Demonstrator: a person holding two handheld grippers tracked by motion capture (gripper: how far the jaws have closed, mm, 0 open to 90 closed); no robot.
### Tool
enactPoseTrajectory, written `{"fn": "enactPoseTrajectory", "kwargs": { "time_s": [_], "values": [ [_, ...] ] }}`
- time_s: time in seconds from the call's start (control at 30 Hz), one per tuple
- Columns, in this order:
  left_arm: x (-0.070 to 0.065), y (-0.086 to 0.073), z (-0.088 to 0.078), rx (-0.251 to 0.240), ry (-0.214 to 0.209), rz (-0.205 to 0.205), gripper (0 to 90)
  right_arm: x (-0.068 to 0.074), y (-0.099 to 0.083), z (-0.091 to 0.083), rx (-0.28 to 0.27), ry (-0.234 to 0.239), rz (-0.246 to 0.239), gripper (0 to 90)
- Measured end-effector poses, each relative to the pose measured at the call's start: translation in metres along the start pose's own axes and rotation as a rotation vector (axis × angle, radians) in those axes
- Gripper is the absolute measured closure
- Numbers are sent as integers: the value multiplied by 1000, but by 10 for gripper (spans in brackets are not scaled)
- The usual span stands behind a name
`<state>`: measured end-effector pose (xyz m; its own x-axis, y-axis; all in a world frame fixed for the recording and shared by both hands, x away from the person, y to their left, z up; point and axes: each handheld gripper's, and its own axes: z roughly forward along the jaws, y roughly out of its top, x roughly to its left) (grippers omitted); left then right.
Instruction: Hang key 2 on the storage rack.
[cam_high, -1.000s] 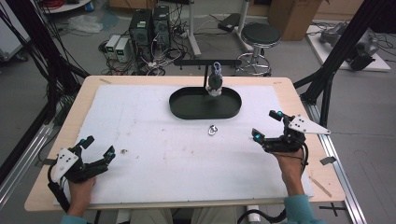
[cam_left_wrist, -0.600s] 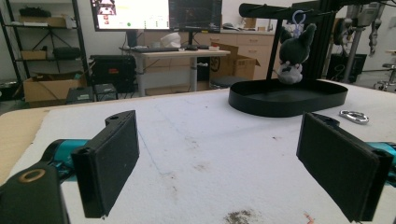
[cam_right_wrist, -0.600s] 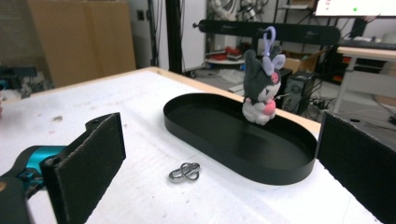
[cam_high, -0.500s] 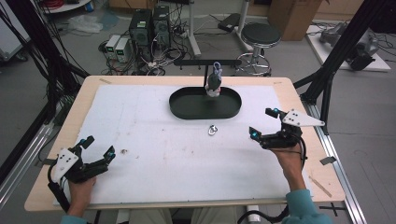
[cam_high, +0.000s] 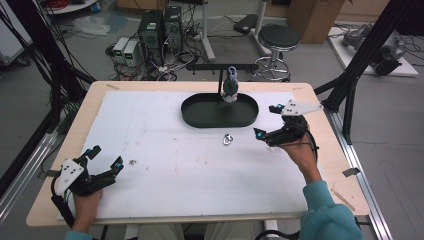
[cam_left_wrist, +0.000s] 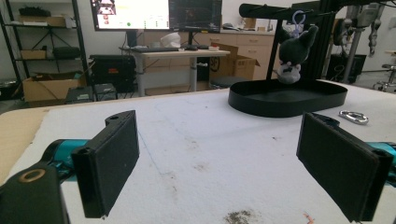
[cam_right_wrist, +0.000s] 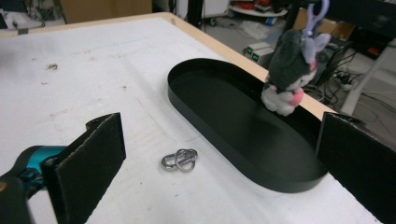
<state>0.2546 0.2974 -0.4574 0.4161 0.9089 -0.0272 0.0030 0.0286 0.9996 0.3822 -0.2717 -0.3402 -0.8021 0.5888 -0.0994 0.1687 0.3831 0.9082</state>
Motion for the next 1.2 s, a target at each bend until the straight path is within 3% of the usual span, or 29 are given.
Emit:
{"fn": "enactPoseTrajectory", "kwargs": {
  "time_s": [0.5, 1.1, 1.2],
  "values": [
    [0, 0, 0, 0, 0, -1, 135, -7, 22, 56, 142, 108, -41, 11],
    [0, 0, 0, 0, 2, -3, 135, -7, 16, 91, 255, 149, -43, 14],
    [0, 0, 0, 0, 1, -2, 135, -3, 11, 104, 327, 168, -71, 41]
  ]
}}
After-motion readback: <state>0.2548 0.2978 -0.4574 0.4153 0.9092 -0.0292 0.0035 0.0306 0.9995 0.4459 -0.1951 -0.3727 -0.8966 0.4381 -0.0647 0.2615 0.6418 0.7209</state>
